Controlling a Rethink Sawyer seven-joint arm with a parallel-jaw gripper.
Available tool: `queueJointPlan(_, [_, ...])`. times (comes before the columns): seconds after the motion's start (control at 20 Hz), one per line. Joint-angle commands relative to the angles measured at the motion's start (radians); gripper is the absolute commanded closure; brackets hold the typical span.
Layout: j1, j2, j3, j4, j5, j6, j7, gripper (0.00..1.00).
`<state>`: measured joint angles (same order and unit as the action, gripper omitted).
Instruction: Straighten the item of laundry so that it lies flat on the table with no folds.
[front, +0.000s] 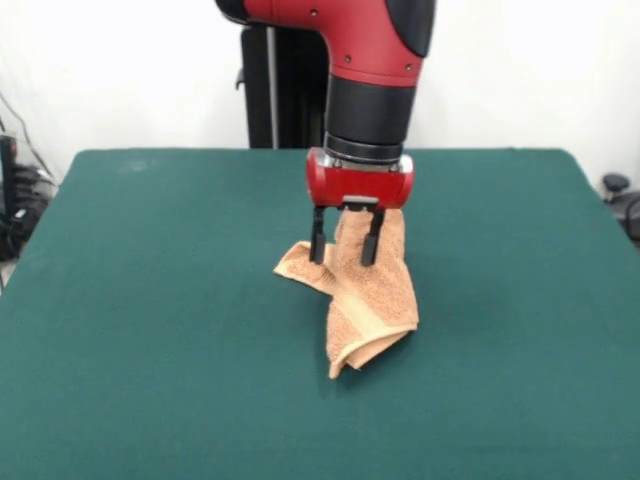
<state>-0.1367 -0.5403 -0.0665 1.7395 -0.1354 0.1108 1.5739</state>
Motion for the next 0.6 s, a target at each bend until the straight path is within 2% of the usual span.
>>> queueJointPlan(0.05, [0.039, 0.103, 0.028, 0.09, 0.037, -0.049, 0.24, 0.0])
queueJointPlan(0.6, [0.071, 0.17, 0.027, 0.07, 0.081, -0.12, 0.273, 0.0])
